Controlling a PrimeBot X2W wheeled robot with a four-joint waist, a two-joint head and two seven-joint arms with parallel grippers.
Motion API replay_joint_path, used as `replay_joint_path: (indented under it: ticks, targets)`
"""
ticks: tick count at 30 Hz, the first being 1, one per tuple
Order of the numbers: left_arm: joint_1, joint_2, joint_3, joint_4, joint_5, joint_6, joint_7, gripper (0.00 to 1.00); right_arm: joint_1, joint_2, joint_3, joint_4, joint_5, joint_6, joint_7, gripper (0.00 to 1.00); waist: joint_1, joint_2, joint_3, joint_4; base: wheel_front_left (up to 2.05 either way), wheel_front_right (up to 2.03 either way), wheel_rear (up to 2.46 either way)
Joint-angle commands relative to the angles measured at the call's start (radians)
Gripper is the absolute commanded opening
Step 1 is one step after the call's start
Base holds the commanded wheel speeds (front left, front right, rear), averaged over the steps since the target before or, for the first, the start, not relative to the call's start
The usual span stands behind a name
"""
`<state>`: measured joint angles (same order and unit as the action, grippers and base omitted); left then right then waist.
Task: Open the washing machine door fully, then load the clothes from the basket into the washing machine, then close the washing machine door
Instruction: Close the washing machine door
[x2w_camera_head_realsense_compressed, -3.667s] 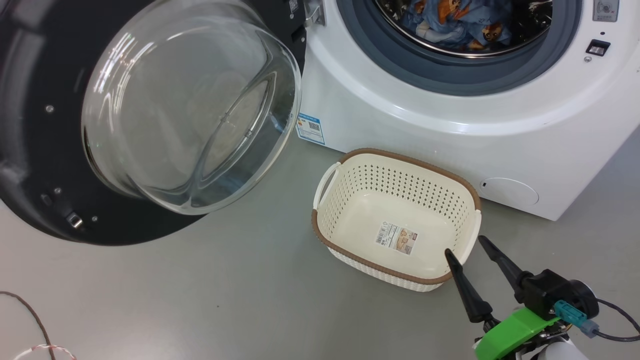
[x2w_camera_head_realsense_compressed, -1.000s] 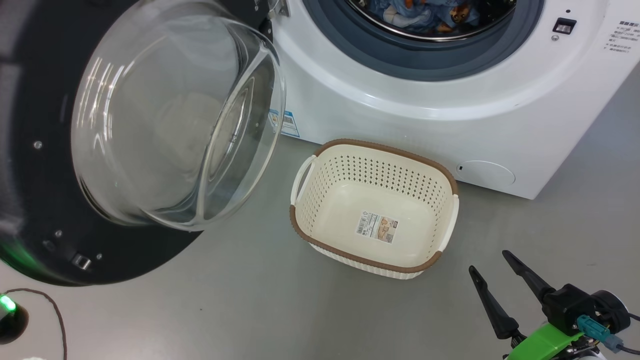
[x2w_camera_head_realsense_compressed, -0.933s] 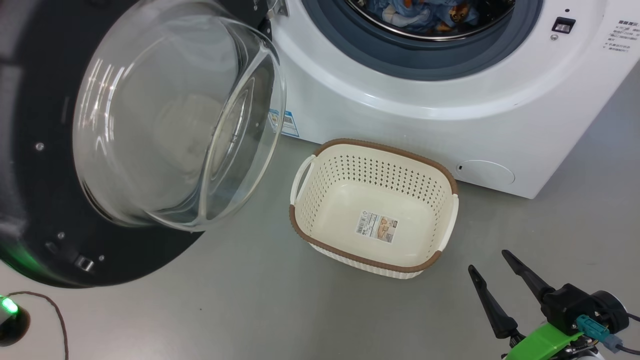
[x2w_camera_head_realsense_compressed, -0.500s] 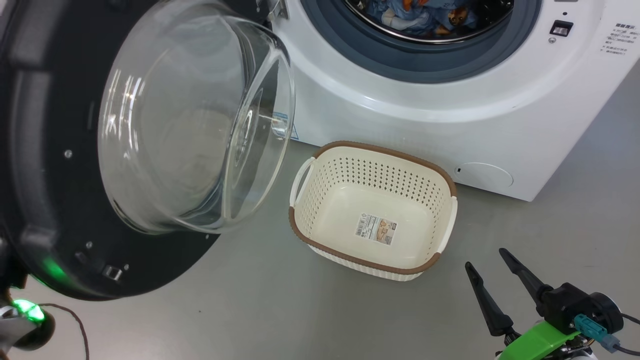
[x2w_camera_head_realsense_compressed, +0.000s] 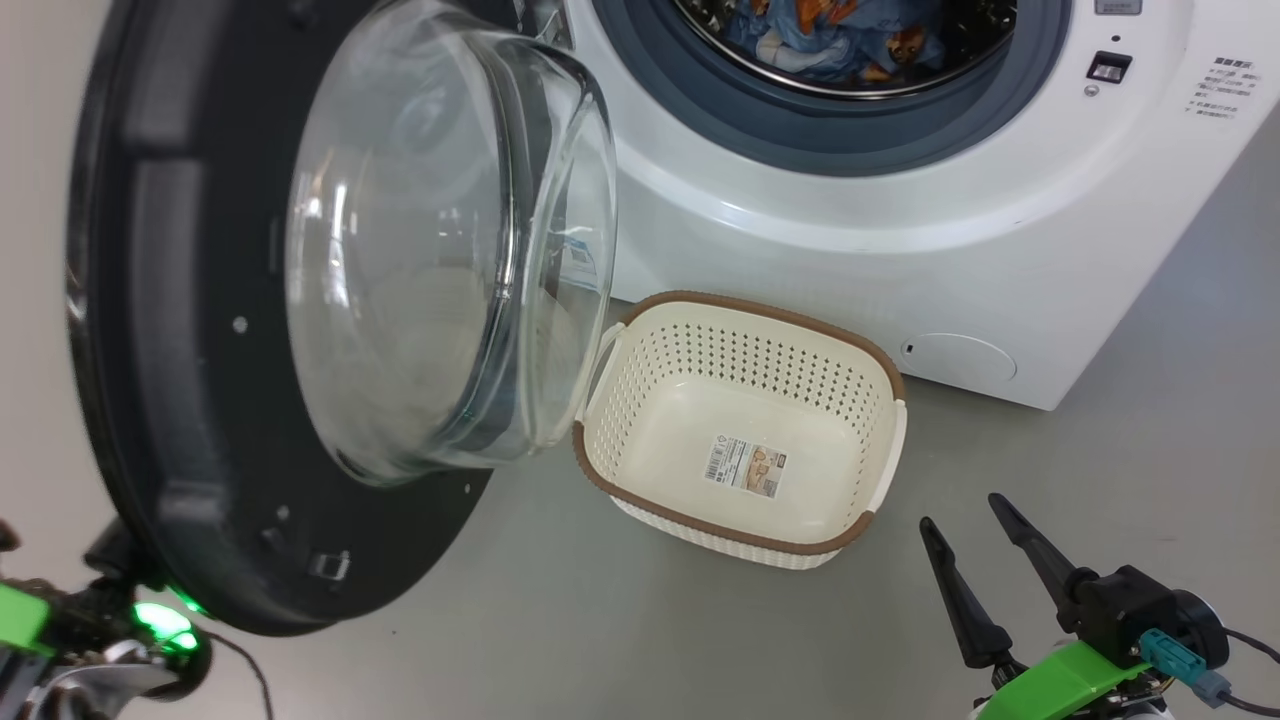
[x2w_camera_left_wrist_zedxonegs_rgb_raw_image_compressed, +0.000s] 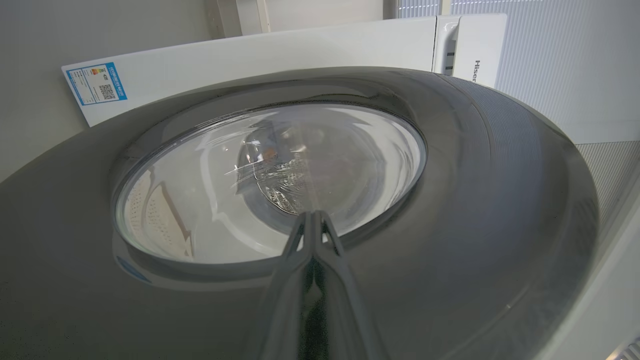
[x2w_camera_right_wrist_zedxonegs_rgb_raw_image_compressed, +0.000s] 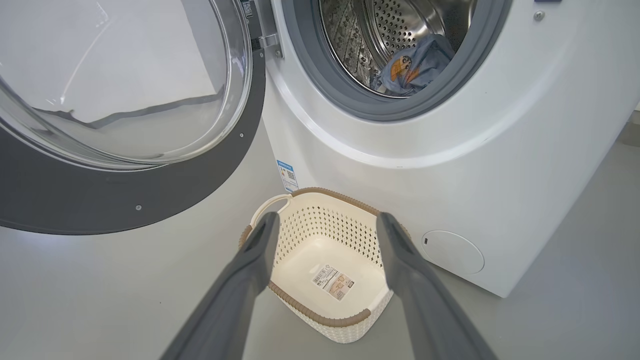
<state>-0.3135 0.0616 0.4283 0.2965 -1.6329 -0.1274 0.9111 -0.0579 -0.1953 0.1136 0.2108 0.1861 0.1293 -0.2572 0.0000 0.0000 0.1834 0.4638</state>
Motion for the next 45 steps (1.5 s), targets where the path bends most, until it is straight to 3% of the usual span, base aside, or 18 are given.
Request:
replay_joint_path:
  ticks: [1, 9, 15, 24, 45]
  targets:
    - [0.018, 0.009, -0.003, -0.055, -0.018, -0.003, 0.018, 0.0, 0.013, 0.005, 0.02, -0.025, -0.003, 0.001, -0.005, 1.0, 0.0, 0.0, -0.005, -0.006, 0.0, 0.0, 0.0]
    - [0.065, -0.01, -0.125, -0.133, -0.02, -0.003, 0.017, 0.0, 0.007, 0.025, 0.014, -0.024, -0.002, 0.001, -0.005, 1.0, 0.0, 0.0, -0.01, -0.027, 0.0, 0.0, 0.0]
    - [0.082, -0.011, -0.255, -0.184, -0.075, -0.003, -0.032, 0.0, 0.001, 0.044, 0.017, -0.023, 0.0, 0.001, -0.005, 1.0, 0.0, 0.0, -0.017, -0.055, 0.0, 0.0, 0.0]
    - [0.079, -0.011, -0.372, -0.202, -0.104, -0.003, -0.115, 0.0, 0.005, 0.057, 0.005, -0.031, 0.001, 0.001, -0.005, 1.0, 0.0, 0.0, -0.024, -0.119, 0.0, 0.0, 0.0]
    - [-0.054, -0.011, -0.487, -0.131, -0.127, -0.003, -0.253, 0.0, -0.007, 0.074, 0.003, -0.042, -0.003, 0.001, -0.005, 1.0, 0.0, 0.0, -0.012, -0.31, 0.0, 0.0, 0.0]
